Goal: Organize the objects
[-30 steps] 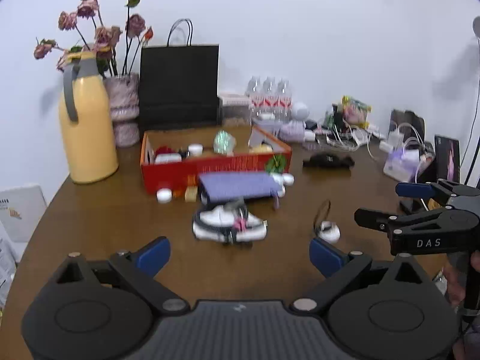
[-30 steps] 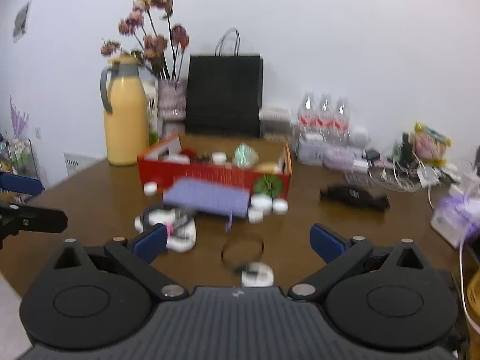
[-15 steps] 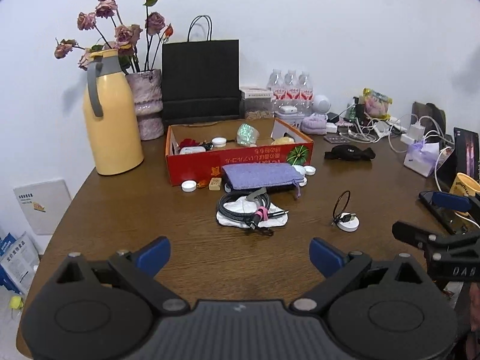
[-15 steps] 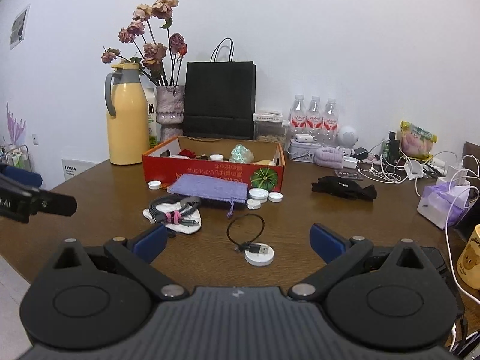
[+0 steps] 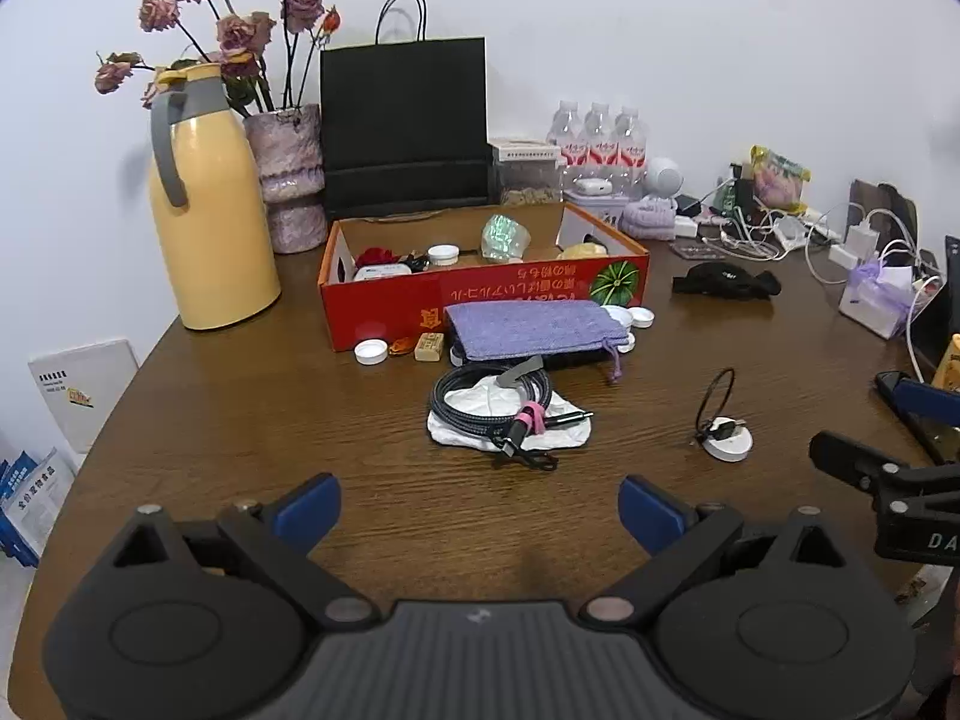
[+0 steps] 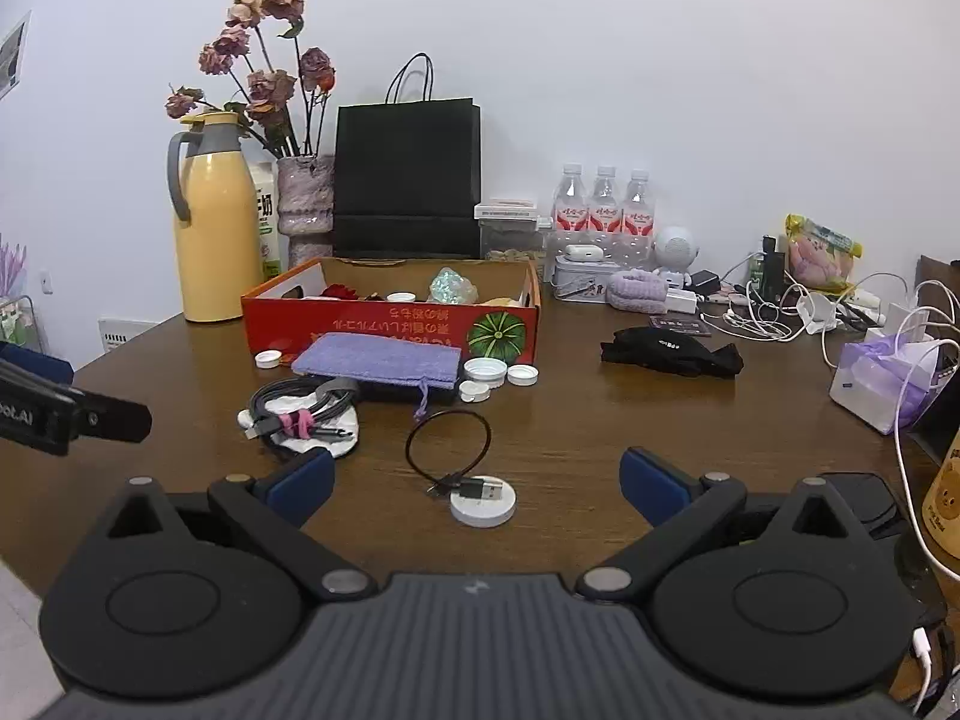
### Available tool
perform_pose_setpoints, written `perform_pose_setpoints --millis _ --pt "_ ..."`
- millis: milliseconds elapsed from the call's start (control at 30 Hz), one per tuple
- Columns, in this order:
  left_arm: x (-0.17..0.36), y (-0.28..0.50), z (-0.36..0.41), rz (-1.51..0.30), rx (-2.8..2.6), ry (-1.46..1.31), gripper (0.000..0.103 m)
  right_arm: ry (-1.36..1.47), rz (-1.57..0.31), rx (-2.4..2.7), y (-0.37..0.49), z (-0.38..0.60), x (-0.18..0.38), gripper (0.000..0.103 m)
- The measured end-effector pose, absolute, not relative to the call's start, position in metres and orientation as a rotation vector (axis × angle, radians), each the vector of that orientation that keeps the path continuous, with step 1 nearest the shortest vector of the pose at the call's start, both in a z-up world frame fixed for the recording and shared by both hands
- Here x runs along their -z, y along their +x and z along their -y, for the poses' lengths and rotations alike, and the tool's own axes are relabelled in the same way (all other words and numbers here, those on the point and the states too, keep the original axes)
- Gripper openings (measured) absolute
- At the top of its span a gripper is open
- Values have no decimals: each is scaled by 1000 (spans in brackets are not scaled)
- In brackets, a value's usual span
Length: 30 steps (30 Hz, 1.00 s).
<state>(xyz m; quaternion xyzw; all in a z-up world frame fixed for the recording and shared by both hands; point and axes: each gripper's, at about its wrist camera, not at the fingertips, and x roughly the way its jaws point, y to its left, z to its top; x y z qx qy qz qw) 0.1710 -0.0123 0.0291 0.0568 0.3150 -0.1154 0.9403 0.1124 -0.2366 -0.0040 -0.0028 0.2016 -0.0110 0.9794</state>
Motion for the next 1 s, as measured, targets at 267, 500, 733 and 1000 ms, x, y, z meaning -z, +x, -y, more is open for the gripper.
perform_pose_setpoints --millis 267,500,733,1000 --pt "-15 193 28 -668 244 118 99 -11 -431 39 132 247 14 103" --pt "-5 215 39 -675 237 134 98 -1 -454 31 147 252 22 103" --pt "4 255 49 -635 227 161 94 24 -456 -37 187 255 24 103" --pt "8 319 23 -607 188 158 86 31 -454 -72 253 257 19 90"
